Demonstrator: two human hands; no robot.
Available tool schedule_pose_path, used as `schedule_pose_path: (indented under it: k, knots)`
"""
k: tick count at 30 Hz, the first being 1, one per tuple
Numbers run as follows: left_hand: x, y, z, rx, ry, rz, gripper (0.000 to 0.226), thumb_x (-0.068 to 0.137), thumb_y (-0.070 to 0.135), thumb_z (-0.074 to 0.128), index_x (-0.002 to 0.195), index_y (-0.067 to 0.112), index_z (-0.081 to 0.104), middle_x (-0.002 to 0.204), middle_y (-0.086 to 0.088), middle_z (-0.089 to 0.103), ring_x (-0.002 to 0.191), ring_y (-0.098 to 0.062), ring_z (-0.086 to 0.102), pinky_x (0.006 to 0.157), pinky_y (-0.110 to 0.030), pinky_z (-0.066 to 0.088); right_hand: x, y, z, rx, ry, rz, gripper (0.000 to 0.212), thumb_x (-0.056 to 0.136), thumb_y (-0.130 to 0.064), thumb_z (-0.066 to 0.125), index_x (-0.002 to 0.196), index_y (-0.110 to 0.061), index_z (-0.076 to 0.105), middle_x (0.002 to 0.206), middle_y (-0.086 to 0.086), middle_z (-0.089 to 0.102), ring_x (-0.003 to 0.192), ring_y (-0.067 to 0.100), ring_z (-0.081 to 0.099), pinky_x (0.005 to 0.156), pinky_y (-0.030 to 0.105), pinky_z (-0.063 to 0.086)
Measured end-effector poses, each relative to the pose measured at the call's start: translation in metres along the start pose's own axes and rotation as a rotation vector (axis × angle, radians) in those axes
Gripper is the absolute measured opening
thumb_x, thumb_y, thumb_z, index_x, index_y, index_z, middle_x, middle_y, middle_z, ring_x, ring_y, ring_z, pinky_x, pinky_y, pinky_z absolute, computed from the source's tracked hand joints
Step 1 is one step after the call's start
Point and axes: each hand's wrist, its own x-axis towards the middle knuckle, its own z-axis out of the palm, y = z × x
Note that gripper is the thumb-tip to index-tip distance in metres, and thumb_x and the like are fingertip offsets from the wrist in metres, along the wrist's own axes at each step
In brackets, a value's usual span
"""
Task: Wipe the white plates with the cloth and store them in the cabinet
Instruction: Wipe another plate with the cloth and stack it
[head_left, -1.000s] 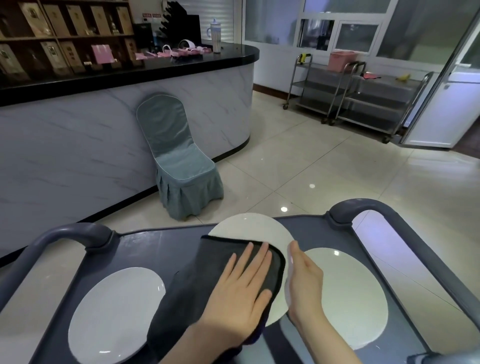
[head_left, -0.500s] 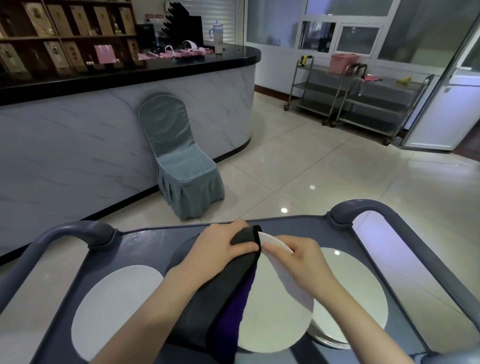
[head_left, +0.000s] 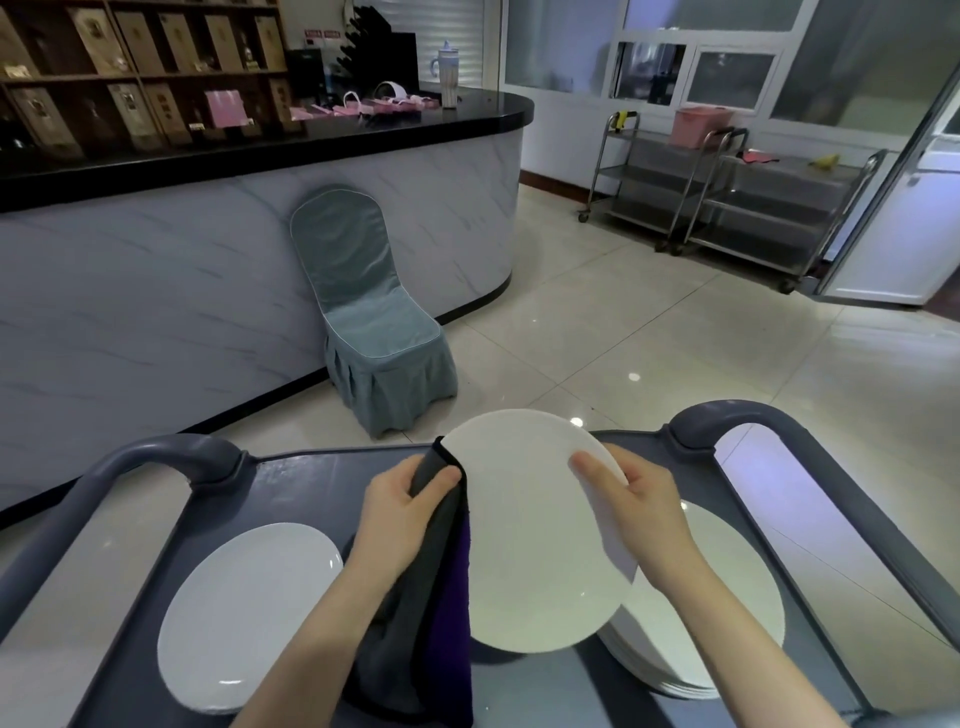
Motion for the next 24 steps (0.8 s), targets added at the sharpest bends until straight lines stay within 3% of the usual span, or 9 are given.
schedule_pose_path:
  k: [3, 5, 7, 9, 11, 13, 15, 19, 24]
  knots:
    - [0.013, 0.012, -0.004, 0.166, -0.199, 0.158, 0.013, 0.087, 0.029, 0.071, 0.083, 0.016, 0.071, 0.078, 0.0, 0.072, 0.073, -0.013, 0.063, 0.071, -0.029, 0.049, 0.005, -0.002, 0.003, -0.206, -0.183, -0.082, 0.02, 0.093, -0.025, 0.067, 0.077, -0.014, 0.072, 0.068, -0.006, 0.064, 0.064, 0.003, 0.054, 0.061, 0.017, 0.041]
    - [0.018, 0.019, -0.001, 0.285, -0.352, 0.243, 0.017, 0.084, 0.03, 0.075, 0.072, 0.021, 0.066, 0.066, 0.001, 0.063, 0.063, -0.008, 0.055, 0.062, -0.026, 0.041, 0.002, -0.002, 0.011, -0.289, -0.326, -0.175, 0.022, 0.092, -0.029, 0.068, 0.076, -0.015, 0.071, 0.068, 0.0, 0.063, 0.064, 0.002, 0.052, 0.061, 0.018, 0.038]
    - [0.018, 0.022, -0.001, 0.302, -0.388, 0.256, 0.021, 0.085, 0.029, 0.074, 0.067, 0.028, 0.062, 0.062, 0.009, 0.058, 0.06, -0.002, 0.05, 0.06, -0.022, 0.037, 0.0, -0.004, 0.014, -0.293, -0.355, -0.223, 0.022, 0.092, -0.031, 0.068, 0.074, -0.019, 0.07, 0.065, -0.003, 0.062, 0.063, 0.0, 0.05, 0.06, 0.016, 0.036]
    - [0.015, 0.017, -0.004, 0.188, -0.263, 0.205, 0.013, 0.089, 0.026, 0.07, 0.076, 0.028, 0.068, 0.07, 0.013, 0.068, 0.067, 0.0, 0.058, 0.064, -0.017, 0.043, 0.004, -0.007, 0.009, -0.237, -0.252, -0.192, 0.022, 0.092, -0.027, 0.068, 0.07, -0.023, 0.07, 0.062, -0.014, 0.06, 0.061, -0.001, 0.05, 0.06, 0.015, 0.037]
    - [0.006, 0.005, -0.003, 0.023, -0.06, 0.095, 0.014, 0.094, 0.023, 0.063, 0.083, 0.022, 0.07, 0.076, 0.011, 0.073, 0.073, -0.002, 0.064, 0.067, -0.014, 0.047, 0.008, -0.007, 0.004, -0.135, -0.063, -0.112, 0.023, 0.091, -0.025, 0.069, 0.07, -0.015, 0.07, 0.063, -0.013, 0.058, 0.061, 0.005, 0.049, 0.059, 0.02, 0.038]
    - [-0.002, -0.004, 0.003, -0.103, 0.076, -0.032, 0.019, 0.097, 0.026, 0.058, 0.085, 0.018, 0.07, 0.08, 0.002, 0.074, 0.078, -0.016, 0.067, 0.073, -0.028, 0.053, 0.007, -0.005, 0.006, 0.007, 0.067, -0.027, 0.02, 0.091, -0.023, 0.069, 0.073, -0.015, 0.073, 0.064, -0.011, 0.063, 0.063, 0.007, 0.053, 0.06, 0.02, 0.042]
    - [-0.003, -0.005, 0.003, -0.084, 0.11, -0.069, 0.021, 0.097, 0.028, 0.058, 0.084, 0.017, 0.069, 0.078, 0.002, 0.073, 0.075, -0.016, 0.067, 0.071, -0.031, 0.052, 0.001, -0.002, 0.01, 0.063, 0.082, 0.012, 0.016, 0.092, -0.022, 0.067, 0.079, -0.021, 0.076, 0.071, -0.011, 0.071, 0.066, 0.006, 0.061, 0.063, 0.019, 0.047]
    - [0.006, 0.007, -0.011, 0.078, -0.044, 0.102, 0.017, 0.092, 0.025, 0.066, 0.074, 0.024, 0.066, 0.068, 0.017, 0.069, 0.062, 0.008, 0.056, 0.061, -0.012, 0.042, 0.0, 0.0, 0.008, -0.04, -0.024, -0.027, 0.014, 0.093, -0.022, 0.066, 0.084, -0.022, 0.076, 0.08, -0.011, 0.074, 0.072, 0.0, 0.064, 0.066, 0.013, 0.047]
    - [0.015, 0.017, -0.009, 0.319, -0.341, 0.233, 0.026, 0.085, 0.028, 0.074, 0.064, 0.033, 0.06, 0.058, 0.016, 0.057, 0.058, 0.003, 0.049, 0.057, -0.015, 0.036, 0.002, -0.005, 0.018, -0.315, -0.371, -0.176, 0.024, 0.094, -0.025, 0.066, 0.07, -0.028, 0.068, 0.064, -0.013, 0.062, 0.062, -0.002, 0.052, 0.061, 0.014, 0.038]
